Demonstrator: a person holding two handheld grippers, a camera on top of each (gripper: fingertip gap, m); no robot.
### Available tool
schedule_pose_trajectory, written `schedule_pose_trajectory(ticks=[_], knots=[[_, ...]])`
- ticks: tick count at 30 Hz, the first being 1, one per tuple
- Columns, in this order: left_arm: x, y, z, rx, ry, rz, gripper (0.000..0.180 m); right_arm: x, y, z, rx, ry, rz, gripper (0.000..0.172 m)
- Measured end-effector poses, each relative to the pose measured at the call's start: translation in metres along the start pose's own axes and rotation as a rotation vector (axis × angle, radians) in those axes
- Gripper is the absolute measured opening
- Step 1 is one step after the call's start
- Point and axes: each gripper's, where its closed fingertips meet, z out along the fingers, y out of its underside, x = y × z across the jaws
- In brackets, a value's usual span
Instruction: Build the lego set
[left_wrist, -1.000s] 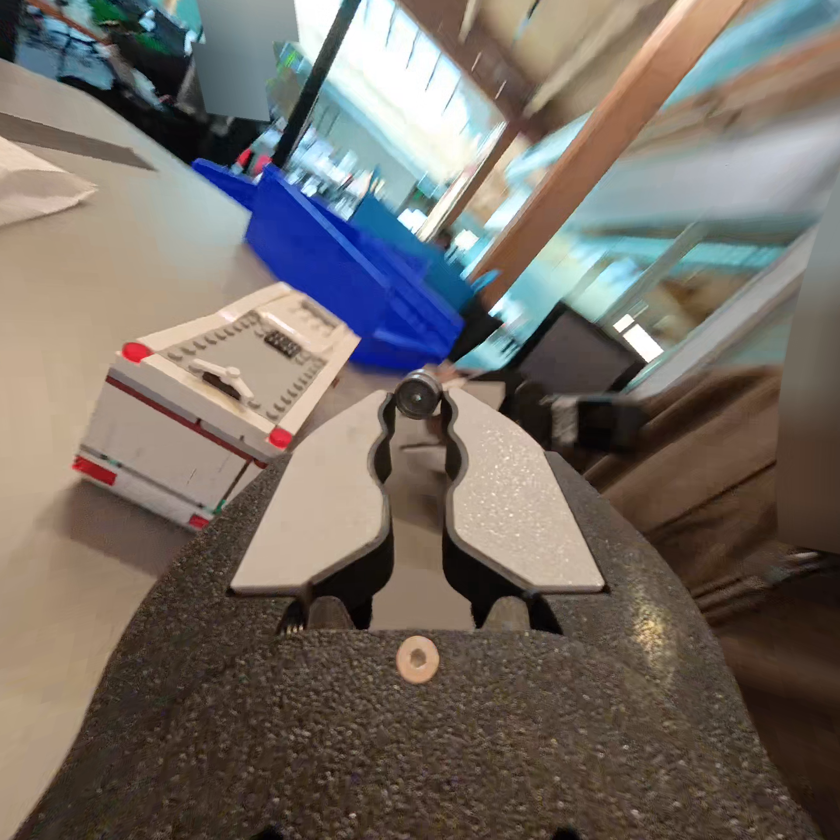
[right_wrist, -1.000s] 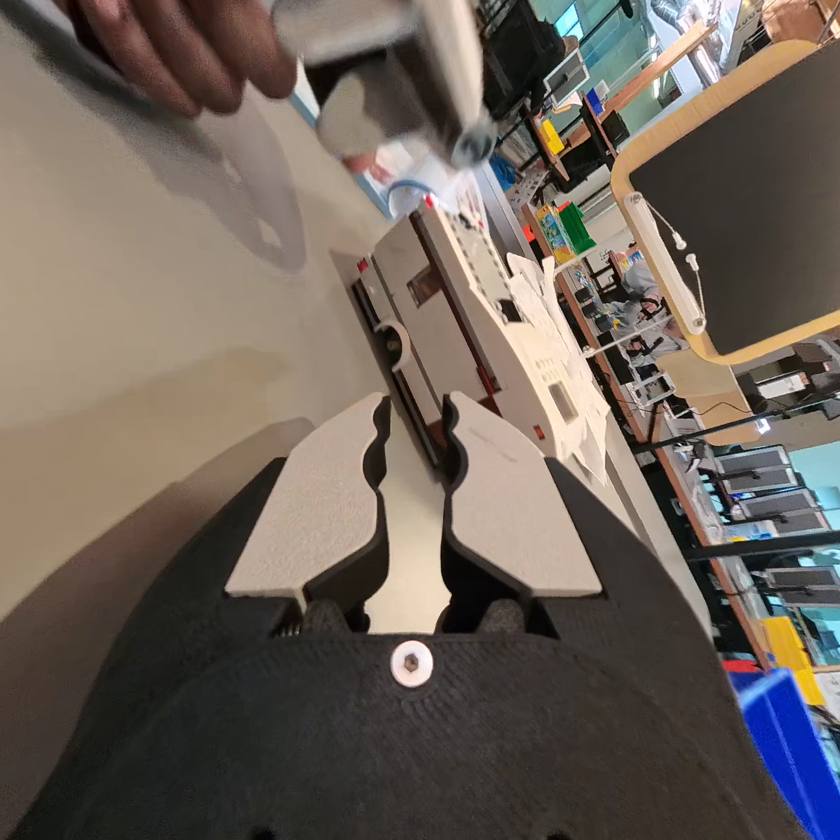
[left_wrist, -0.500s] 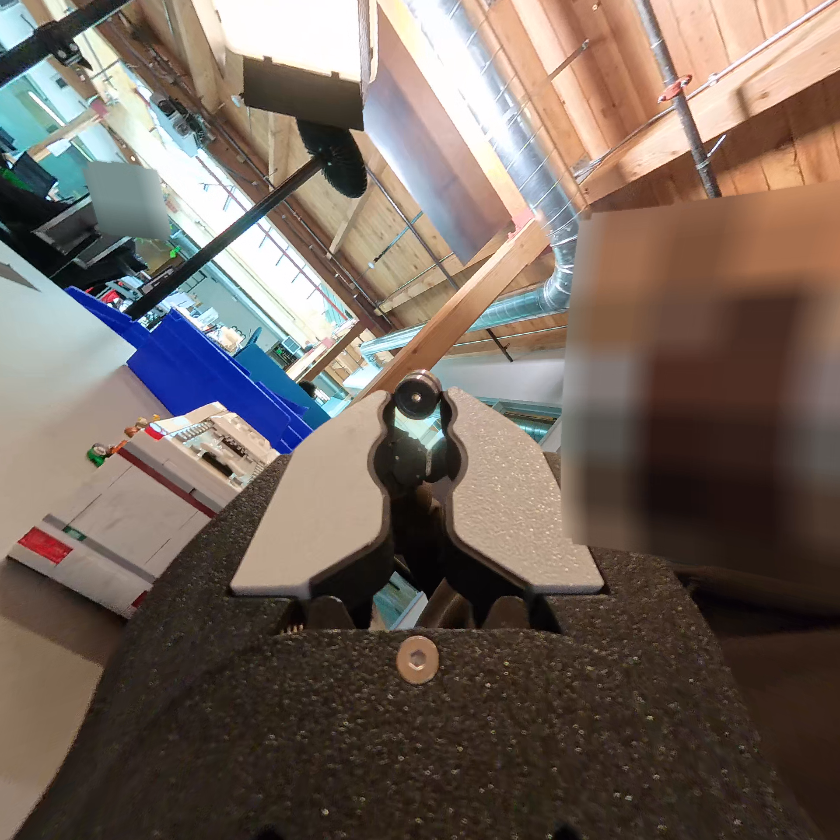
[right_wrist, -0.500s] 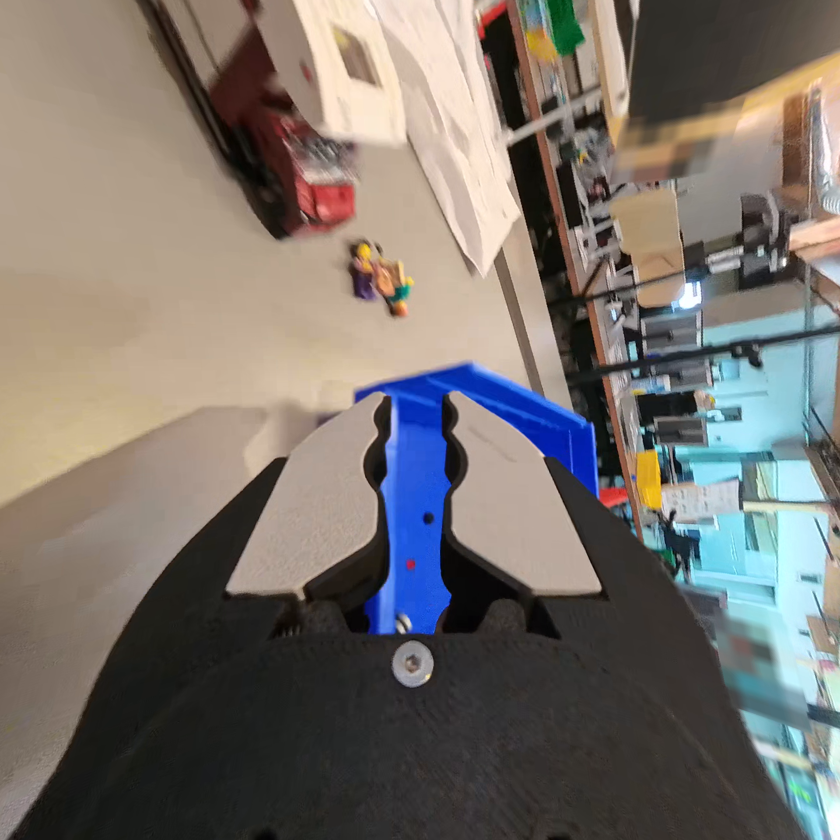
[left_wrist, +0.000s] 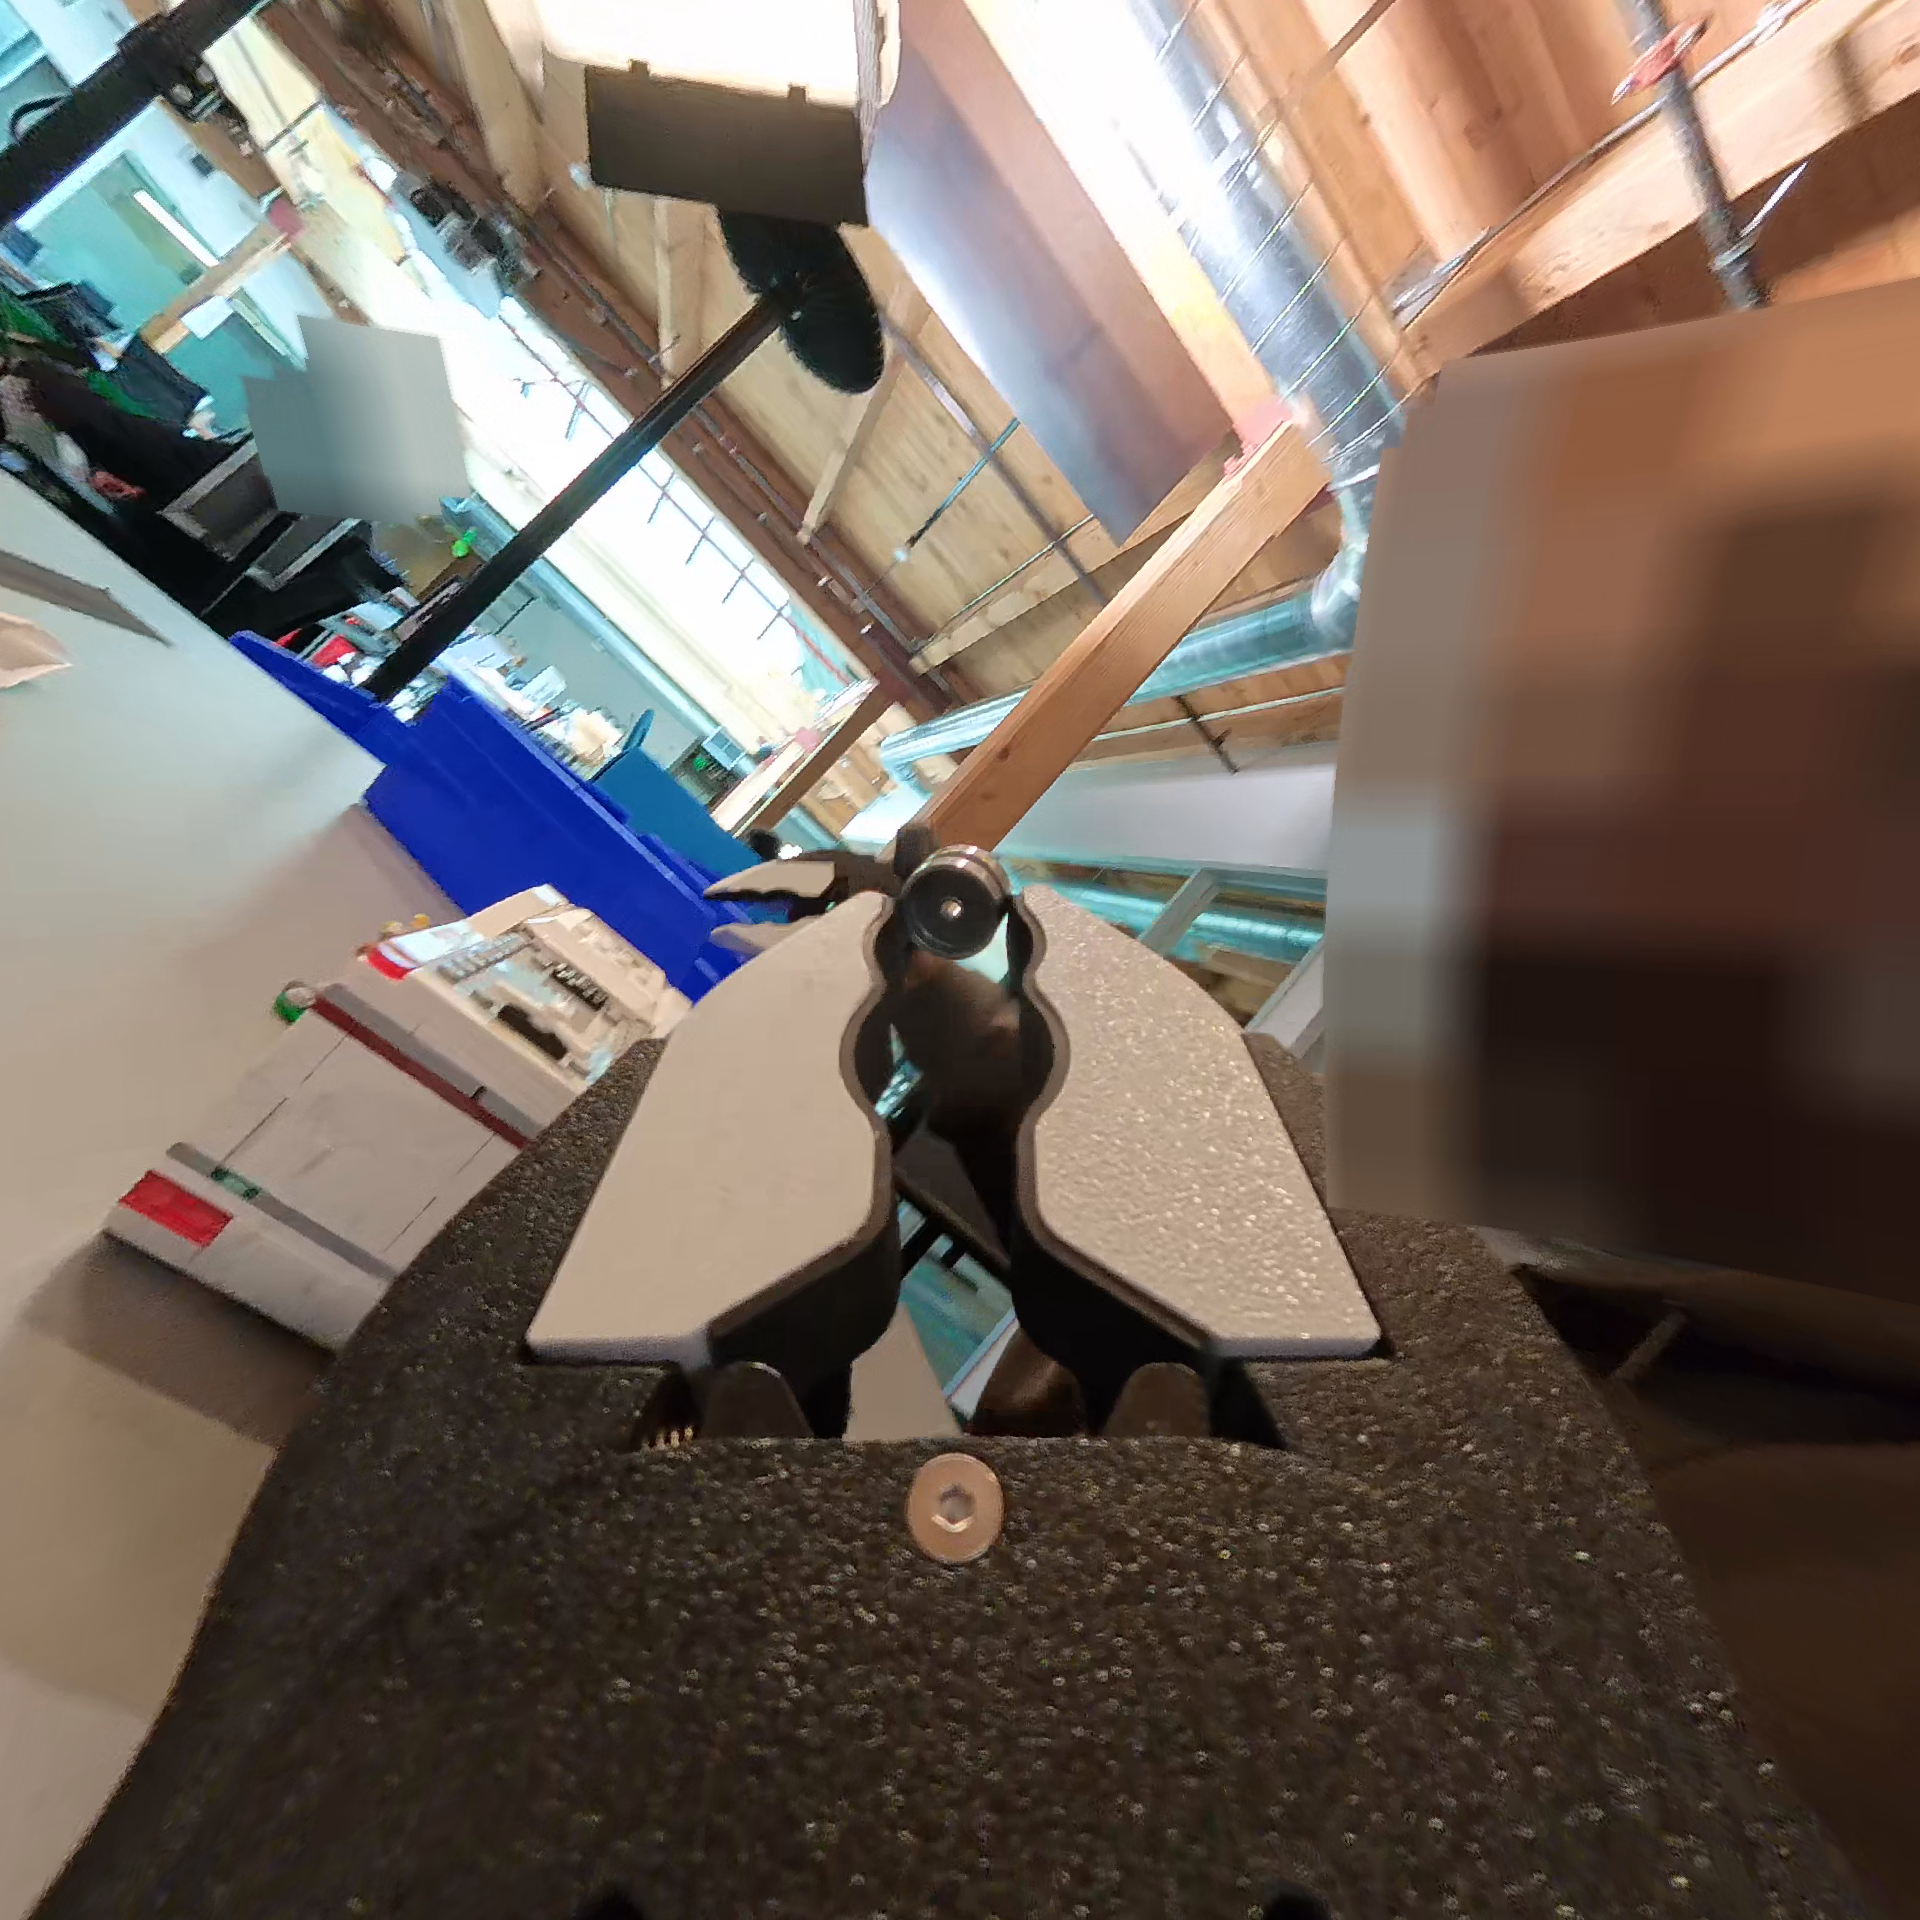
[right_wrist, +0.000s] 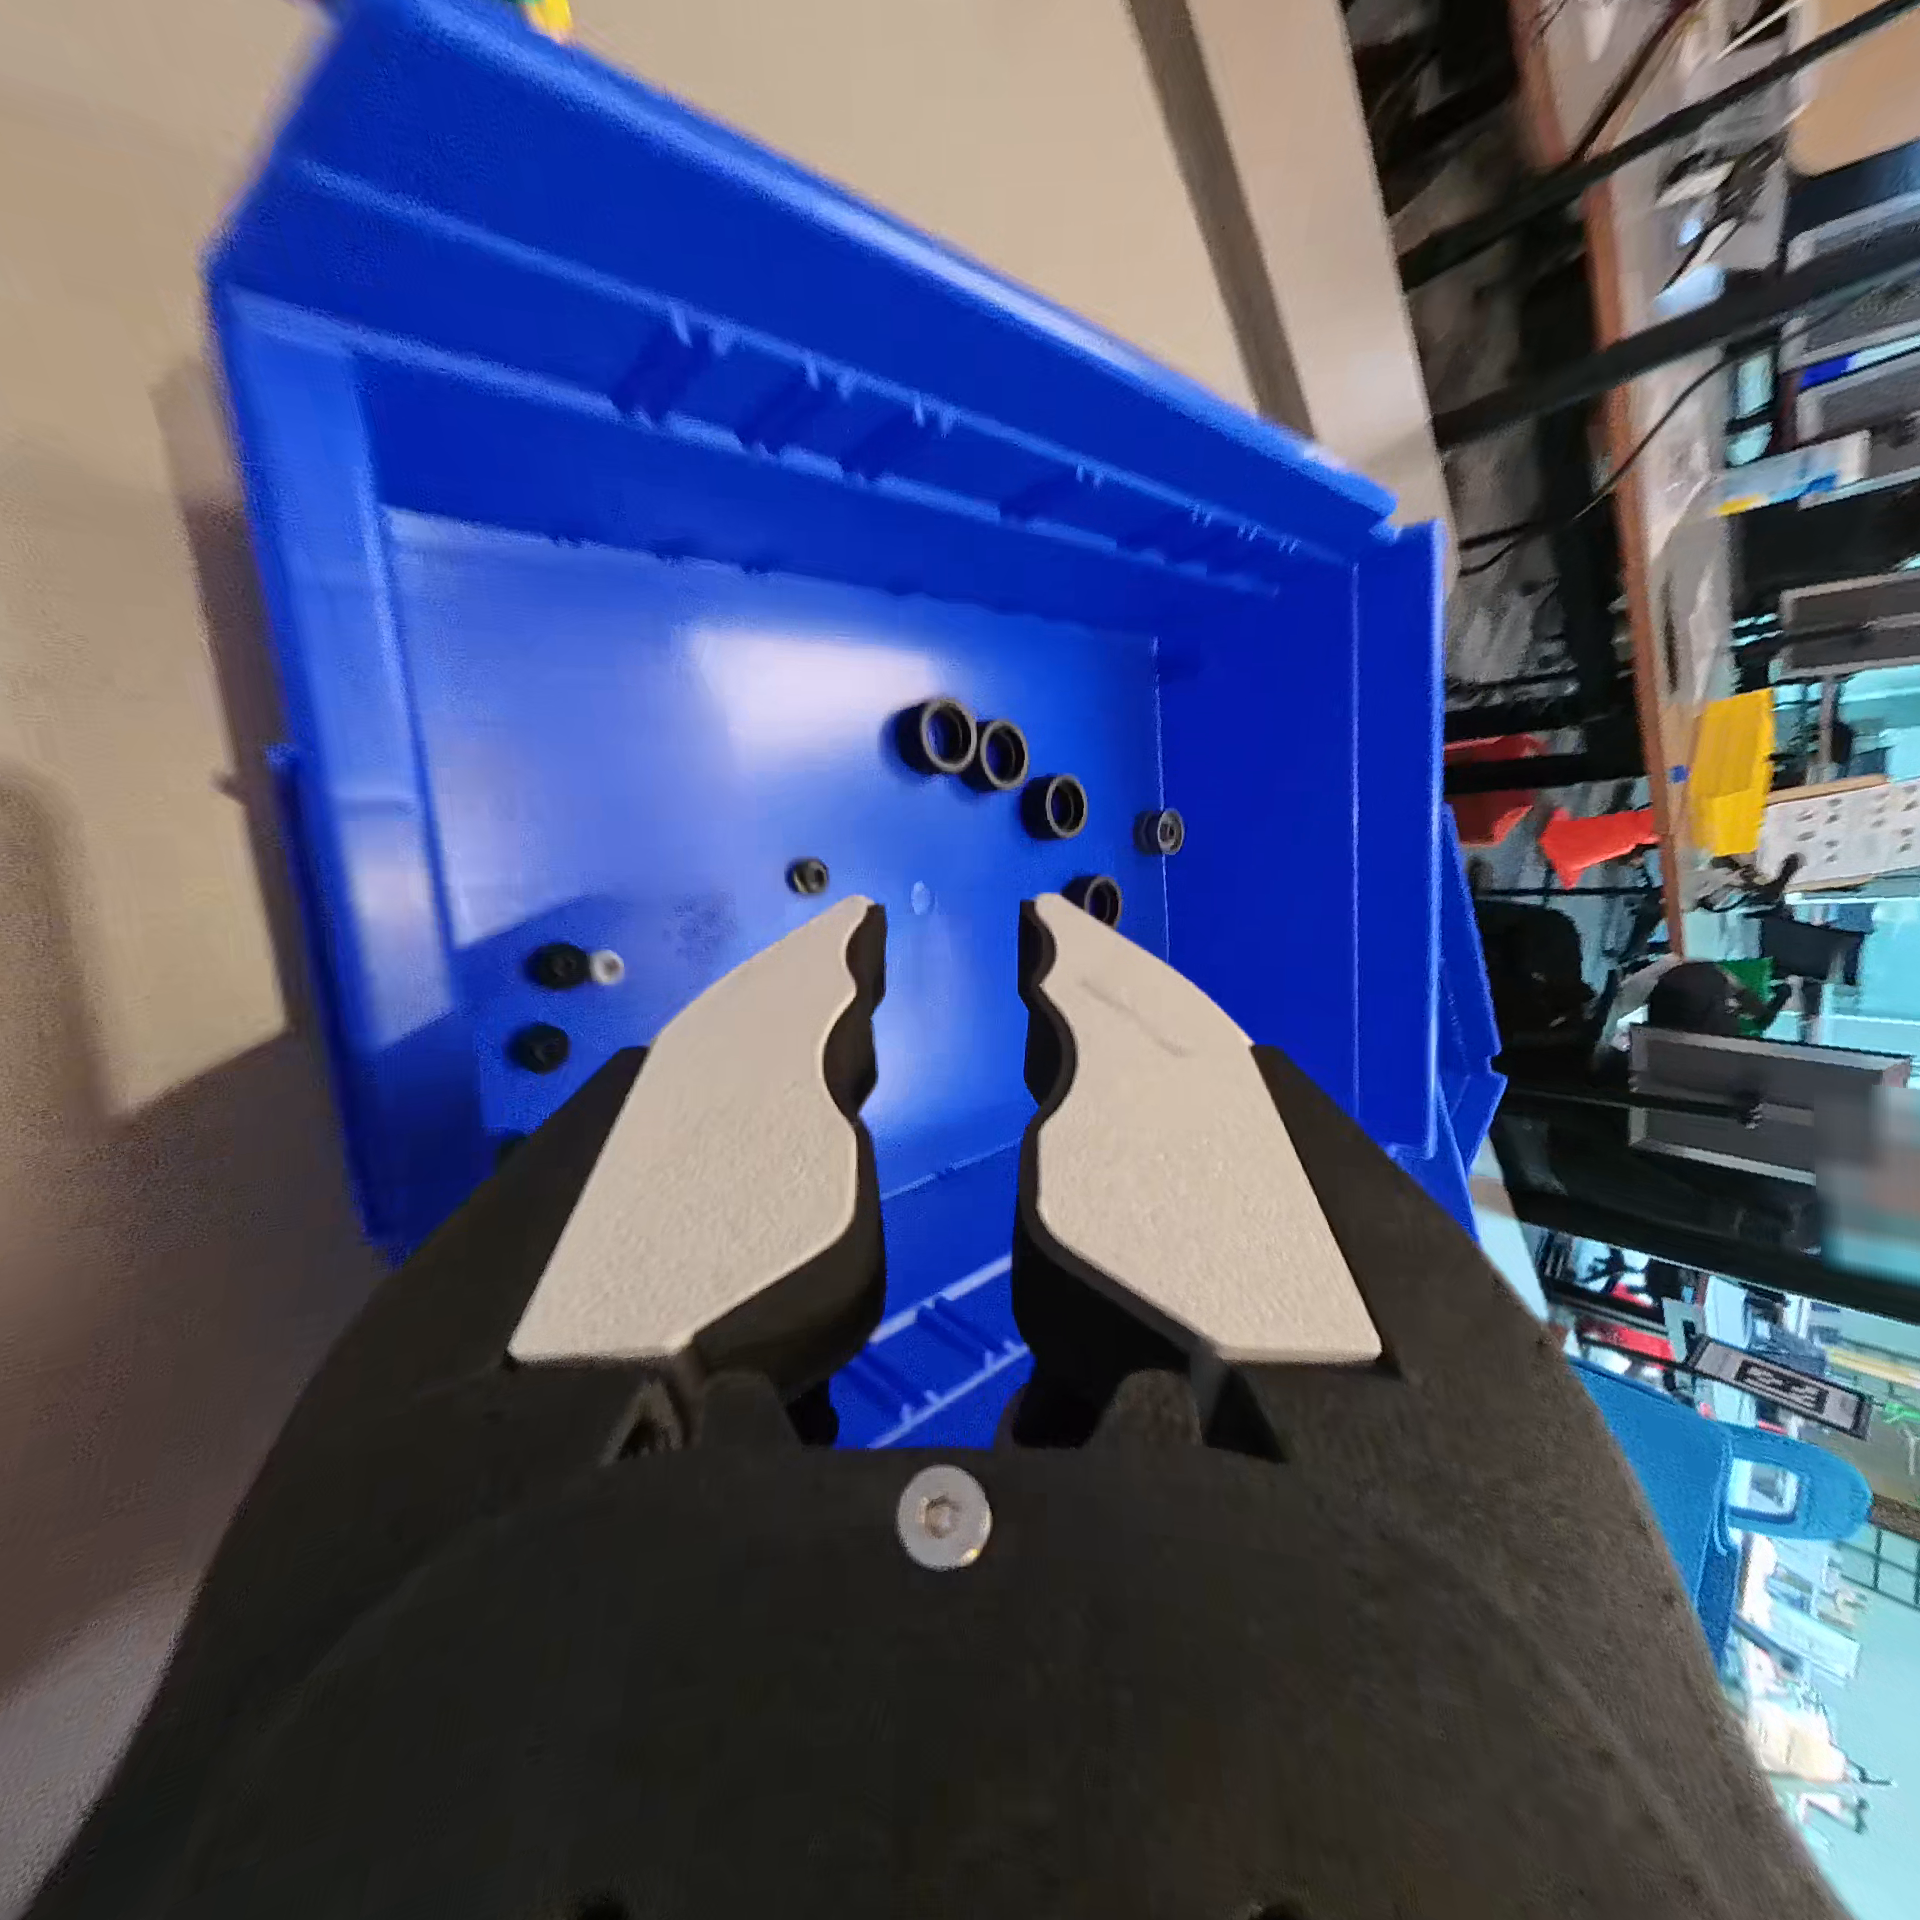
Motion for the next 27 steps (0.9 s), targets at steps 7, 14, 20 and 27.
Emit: schedule_pose_trajectory(ticks=[7, 14, 20, 27], knots=[[-0.01, 0.016, 0.005, -0.097, -0.079, 0.041, 0.019, 0.013, 0.024, 0.03, -0.107, -0.285, 0.041, 0.028], [-0.018, 0.02, 0.004, -0.134, -0.134, 0.078, 0.019, -0.002, 0.002, 0.072, -0.109, -0.475, 0.071, 0.029], [-0.02, 0.023, 0.004, -0.162, -0.157, 0.105, 0.019, -0.012, -0.004, 0.1, -0.207, -0.522, 0.063, 0.028], [-0.019, 0.026, 0.005, -0.175, -0.158, 0.102, 0.019, -0.013, 0.0, 0.11, -0.276, -0.562, 0.03, 0.01]])
